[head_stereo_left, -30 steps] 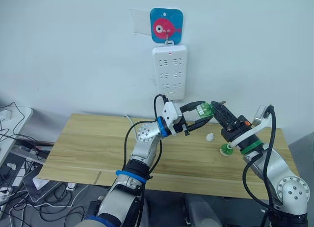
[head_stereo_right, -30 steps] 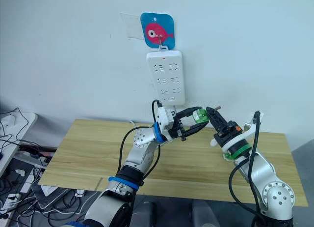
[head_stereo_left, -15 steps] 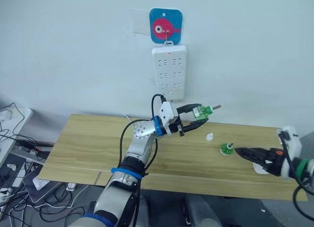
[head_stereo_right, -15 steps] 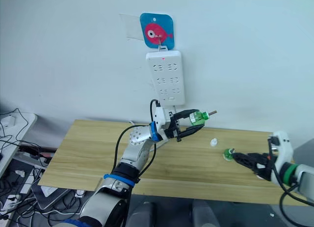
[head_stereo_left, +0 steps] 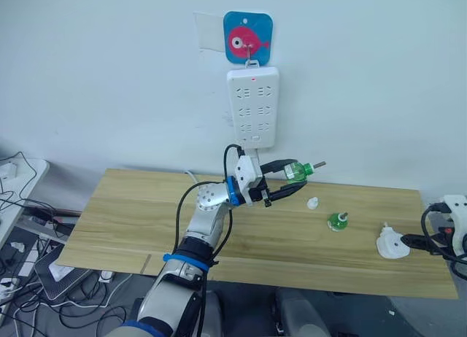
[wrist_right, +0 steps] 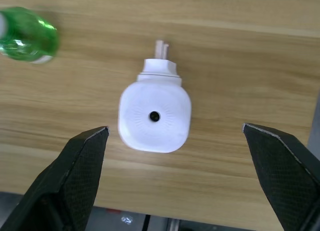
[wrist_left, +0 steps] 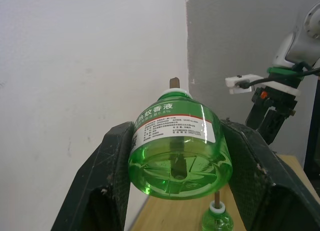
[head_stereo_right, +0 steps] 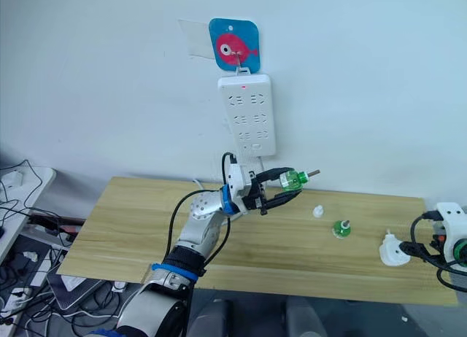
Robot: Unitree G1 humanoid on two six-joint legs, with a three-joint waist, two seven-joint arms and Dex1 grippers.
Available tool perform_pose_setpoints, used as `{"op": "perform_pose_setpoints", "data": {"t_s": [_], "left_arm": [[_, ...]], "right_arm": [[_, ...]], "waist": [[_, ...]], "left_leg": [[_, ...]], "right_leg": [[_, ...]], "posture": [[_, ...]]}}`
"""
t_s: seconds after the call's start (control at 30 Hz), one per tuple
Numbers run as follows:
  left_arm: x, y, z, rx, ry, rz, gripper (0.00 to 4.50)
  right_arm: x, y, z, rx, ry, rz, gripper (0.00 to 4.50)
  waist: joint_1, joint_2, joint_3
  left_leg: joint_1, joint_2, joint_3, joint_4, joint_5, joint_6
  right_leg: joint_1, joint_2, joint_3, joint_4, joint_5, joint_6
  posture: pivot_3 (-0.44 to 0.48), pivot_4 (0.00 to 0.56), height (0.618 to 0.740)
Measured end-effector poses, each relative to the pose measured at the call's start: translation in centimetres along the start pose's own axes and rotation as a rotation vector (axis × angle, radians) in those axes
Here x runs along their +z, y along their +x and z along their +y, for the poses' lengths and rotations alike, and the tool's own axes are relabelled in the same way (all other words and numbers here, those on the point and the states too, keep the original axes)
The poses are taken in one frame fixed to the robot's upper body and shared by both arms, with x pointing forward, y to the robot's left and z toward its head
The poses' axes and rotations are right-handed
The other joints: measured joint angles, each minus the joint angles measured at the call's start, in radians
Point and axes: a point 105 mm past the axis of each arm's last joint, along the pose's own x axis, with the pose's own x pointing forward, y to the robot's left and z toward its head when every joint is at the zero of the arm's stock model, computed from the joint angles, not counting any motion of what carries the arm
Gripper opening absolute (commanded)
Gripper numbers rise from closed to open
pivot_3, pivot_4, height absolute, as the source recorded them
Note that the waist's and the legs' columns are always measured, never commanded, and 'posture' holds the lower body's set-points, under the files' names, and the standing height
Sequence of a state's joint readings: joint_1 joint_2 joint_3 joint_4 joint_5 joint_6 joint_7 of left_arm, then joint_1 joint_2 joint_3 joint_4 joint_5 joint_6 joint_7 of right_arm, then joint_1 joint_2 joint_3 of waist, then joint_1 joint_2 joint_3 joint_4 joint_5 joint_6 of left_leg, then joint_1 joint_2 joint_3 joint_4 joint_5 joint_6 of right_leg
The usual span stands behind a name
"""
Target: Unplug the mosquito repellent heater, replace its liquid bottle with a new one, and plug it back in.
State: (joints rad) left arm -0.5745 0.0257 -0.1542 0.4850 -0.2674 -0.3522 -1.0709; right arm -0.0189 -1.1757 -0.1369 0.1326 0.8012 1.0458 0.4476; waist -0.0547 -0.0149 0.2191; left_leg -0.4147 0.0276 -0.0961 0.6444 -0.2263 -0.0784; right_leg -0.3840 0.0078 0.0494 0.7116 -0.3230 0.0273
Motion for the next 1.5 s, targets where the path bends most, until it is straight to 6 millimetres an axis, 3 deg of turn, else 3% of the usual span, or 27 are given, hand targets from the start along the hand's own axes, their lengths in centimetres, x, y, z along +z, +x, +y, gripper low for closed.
{"op": "perform_pose_setpoints", "data": {"t_s": [0.17, 0.33, 0.53, 1.5], "left_arm": [[-0.1, -0.4, 0.2, 0.022, -0.002, 0.012, 2.26], [0.0, -0.6, -0.1, 0.022, 0.004, 0.013, 2.26], [0.0, -0.6, 0.0, 0.030, 0.006, 0.016, 2.26], [0.0, -0.7, 0.1, 0.032, 0.011, 0.024, 2.26]], "right_arm": [[-0.3, 1.2, -0.9, -0.027, 0.029, 0.040, 4.47], [0.4, 1.9, -0.7, -0.016, 0.022, 0.045, 4.47], [-0.3, 3.0, 0.1, 0.010, 0.037, 0.085, 4.47], [-1.6, 5.0, 1.4, 0.042, 0.181, 0.155, 4.47]], "waist": [[0.003, 0.002, 0.002], [0.008, 0.002, 0.003], [0.014, 0.002, 0.004], [0.023, 0.000, 0.021]], "left_leg": [[0.000, -0.001, 0.000, 0.000, 0.000, 0.000], [0.000, 0.000, 0.000, 0.000, 0.000, 0.000], [0.000, -0.001, 0.000, 0.000, 0.000, 0.000], [-0.001, 0.000, -0.001, 0.000, 0.000, 0.000]], "right_leg": [[0.000, -0.001, 0.001, 0.000, 0.000, 0.000], [0.000, -0.001, 0.000, 0.000, 0.000, 0.000], [0.000, -0.001, 0.000, 0.000, 0.000, 0.000], [0.000, -0.001, -0.001, -0.001, 0.000, 0.000]], "posture": [[0.002, 0.237, 0.740], [0.011, 0.241, 0.740], [0.021, 0.246, 0.740], [0.013, 0.231, 0.740]]}}
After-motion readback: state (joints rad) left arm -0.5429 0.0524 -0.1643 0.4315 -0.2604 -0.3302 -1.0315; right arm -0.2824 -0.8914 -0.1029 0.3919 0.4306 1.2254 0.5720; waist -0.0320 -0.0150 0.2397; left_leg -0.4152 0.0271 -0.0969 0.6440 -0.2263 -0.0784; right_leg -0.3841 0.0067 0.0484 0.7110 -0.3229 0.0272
